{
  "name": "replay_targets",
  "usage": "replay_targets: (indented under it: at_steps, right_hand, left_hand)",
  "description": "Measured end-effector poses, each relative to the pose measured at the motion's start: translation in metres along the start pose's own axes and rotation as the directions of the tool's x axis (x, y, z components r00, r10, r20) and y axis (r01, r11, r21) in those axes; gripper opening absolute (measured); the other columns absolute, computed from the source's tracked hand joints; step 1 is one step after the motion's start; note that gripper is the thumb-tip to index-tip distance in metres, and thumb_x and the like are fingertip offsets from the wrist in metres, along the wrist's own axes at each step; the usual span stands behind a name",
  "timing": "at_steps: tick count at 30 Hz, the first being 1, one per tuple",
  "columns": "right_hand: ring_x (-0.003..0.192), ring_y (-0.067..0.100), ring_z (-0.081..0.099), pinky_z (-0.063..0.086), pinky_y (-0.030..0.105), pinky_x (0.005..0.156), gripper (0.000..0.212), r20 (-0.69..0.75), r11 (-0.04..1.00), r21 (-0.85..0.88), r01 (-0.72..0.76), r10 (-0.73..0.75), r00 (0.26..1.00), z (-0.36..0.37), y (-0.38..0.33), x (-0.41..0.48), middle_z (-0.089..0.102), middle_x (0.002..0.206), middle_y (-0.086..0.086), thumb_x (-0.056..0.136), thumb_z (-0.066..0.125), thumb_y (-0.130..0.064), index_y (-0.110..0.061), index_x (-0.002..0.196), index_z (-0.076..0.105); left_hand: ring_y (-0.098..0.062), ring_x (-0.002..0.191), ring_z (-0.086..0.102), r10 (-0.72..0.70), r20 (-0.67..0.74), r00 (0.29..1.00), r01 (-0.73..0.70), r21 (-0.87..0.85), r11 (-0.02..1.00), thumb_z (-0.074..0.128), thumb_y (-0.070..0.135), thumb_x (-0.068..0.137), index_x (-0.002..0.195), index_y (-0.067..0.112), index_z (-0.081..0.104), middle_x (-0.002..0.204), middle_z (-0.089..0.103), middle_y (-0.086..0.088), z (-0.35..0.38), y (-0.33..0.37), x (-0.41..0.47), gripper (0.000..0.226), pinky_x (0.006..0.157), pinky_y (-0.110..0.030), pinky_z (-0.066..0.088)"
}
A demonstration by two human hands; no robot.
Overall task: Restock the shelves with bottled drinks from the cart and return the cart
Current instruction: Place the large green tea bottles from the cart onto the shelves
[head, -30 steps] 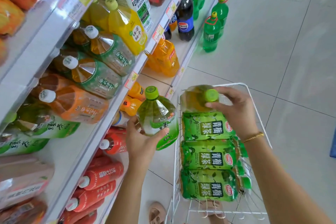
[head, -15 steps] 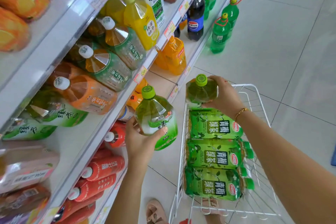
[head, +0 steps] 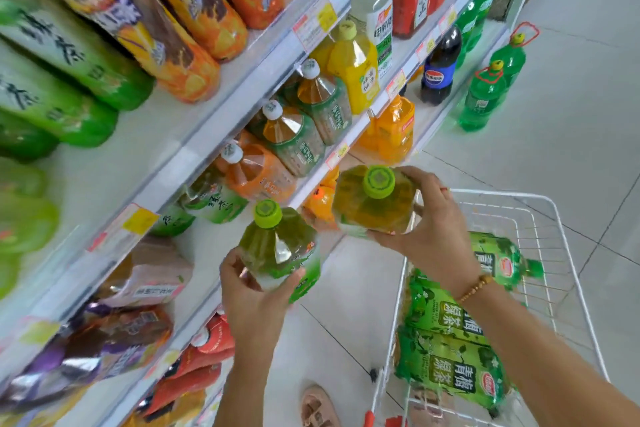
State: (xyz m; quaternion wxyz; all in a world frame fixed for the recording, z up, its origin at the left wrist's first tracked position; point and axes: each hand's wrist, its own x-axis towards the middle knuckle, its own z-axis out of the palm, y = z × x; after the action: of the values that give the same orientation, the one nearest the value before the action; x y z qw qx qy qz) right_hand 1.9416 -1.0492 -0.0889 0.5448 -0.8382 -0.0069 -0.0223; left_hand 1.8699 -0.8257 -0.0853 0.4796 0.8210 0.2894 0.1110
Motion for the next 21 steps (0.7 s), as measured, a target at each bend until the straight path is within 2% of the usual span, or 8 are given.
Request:
replay_targets:
  at_steps: [2,6,11,13,16,17,20,21]
  right_hand:
    - [0.108,0.01,0.051,0.051,0.04,0.09,0.085,0.026,0.999,0.032,0.03,-0.031,0.999,0.025,-0.008,-0.005,0.052,0.118,-0.008,0.052,0.088,-0.035,-0.023,0.125,0.046]
    - [0.106,0.007,0.051,0.051,0.032,0.09,0.087,0.04,0.992,0.116,0.049,-0.054,0.998,0.074,-0.021,-0.013,0.051,0.116,-0.01,0.05,0.078,-0.053,-0.022,0.124,0.046]
    - [0.107,0.005,0.052,0.053,0.035,0.086,0.084,0.023,0.977,0.201,0.065,-0.071,0.997,0.124,-0.034,-0.016,0.052,0.116,-0.011,0.05,0.083,-0.053,-0.029,0.12,0.043]
    - [0.109,0.009,0.053,0.053,0.039,0.086,0.084,0.038,0.976,0.21,0.06,-0.069,0.997,0.14,-0.039,-0.015,0.053,0.117,-0.01,0.05,0.08,-0.057,-0.031,0.12,0.043]
    - [0.108,0.01,0.054,0.053,0.038,0.085,0.085,0.063,0.981,0.185,0.065,-0.078,0.995,0.158,-0.042,-0.014,0.052,0.116,-0.013,0.05,0.08,-0.056,-0.03,0.122,0.042]
    - [0.107,0.008,0.054,0.053,0.037,0.085,0.086,0.065,0.981,0.182,0.066,-0.079,0.995,0.163,-0.043,-0.014,0.052,0.115,-0.013,0.051,0.083,-0.052,-0.029,0.123,0.043]
    - [0.108,0.007,0.053,0.054,0.033,0.086,0.087,0.086,0.984,0.167,0.065,-0.08,0.993,0.174,-0.04,-0.016,0.053,0.116,-0.012,0.051,0.09,-0.037,-0.025,0.123,0.044]
    - [0.108,0.008,0.053,0.053,0.032,0.087,0.087,0.093,0.985,0.161,0.06,-0.076,0.993,0.177,-0.04,-0.016,0.053,0.117,-0.011,0.051,0.091,-0.035,-0.024,0.123,0.044]
  left_hand:
    - [-0.017,0.095,0.059,0.014,-0.051,0.999,-0.013,0.02,1.0,0.087,0.005,0.058,0.113,0.015,0.047,0.11,0.058,-0.003,-0.02,-0.007,0.013,0.069,0.069,-0.004,0.045]
    - [-0.014,0.096,0.053,0.074,-0.189,0.979,-0.052,0.116,0.992,0.089,0.014,0.057,0.119,0.008,0.046,0.11,0.055,0.0,-0.053,-0.031,0.046,0.076,0.086,-0.021,0.04]
    - [-0.01,0.109,0.051,0.077,-0.313,0.947,-0.07,0.034,0.997,0.09,0.015,0.055,0.132,0.005,0.036,0.125,0.05,-0.005,-0.067,-0.069,0.083,0.094,0.097,-0.023,0.04]
    - [-0.013,0.11,0.049,0.056,-0.322,0.945,-0.049,0.031,0.998,0.09,0.021,0.054,0.134,0.003,0.034,0.13,0.047,-0.009,-0.064,-0.077,0.093,0.099,0.096,-0.021,0.038]
    - [-0.012,0.113,0.044,0.034,-0.363,0.931,-0.044,-0.02,0.999,0.088,0.012,0.059,0.133,-0.003,0.033,0.129,0.042,-0.003,-0.055,-0.088,0.109,0.093,0.094,-0.008,0.032]
    - [-0.016,0.114,0.047,0.038,-0.384,0.923,-0.059,-0.044,0.997,0.088,0.01,0.059,0.131,-0.004,0.036,0.129,0.044,-0.005,-0.053,-0.093,0.115,0.09,0.096,-0.01,0.035]
    - [-0.026,0.121,0.051,0.014,-0.415,0.91,-0.053,-0.083,0.995,0.088,0.01,0.06,0.132,-0.003,0.039,0.131,0.051,-0.017,-0.049,-0.115,0.126,0.088,0.105,-0.034,0.039]
    - [-0.027,0.123,0.05,0.011,-0.414,0.91,-0.045,-0.074,0.996,0.087,0.011,0.061,0.135,-0.002,0.038,0.133,0.051,-0.018,-0.049,-0.12,0.127,0.09,0.106,-0.035,0.038]
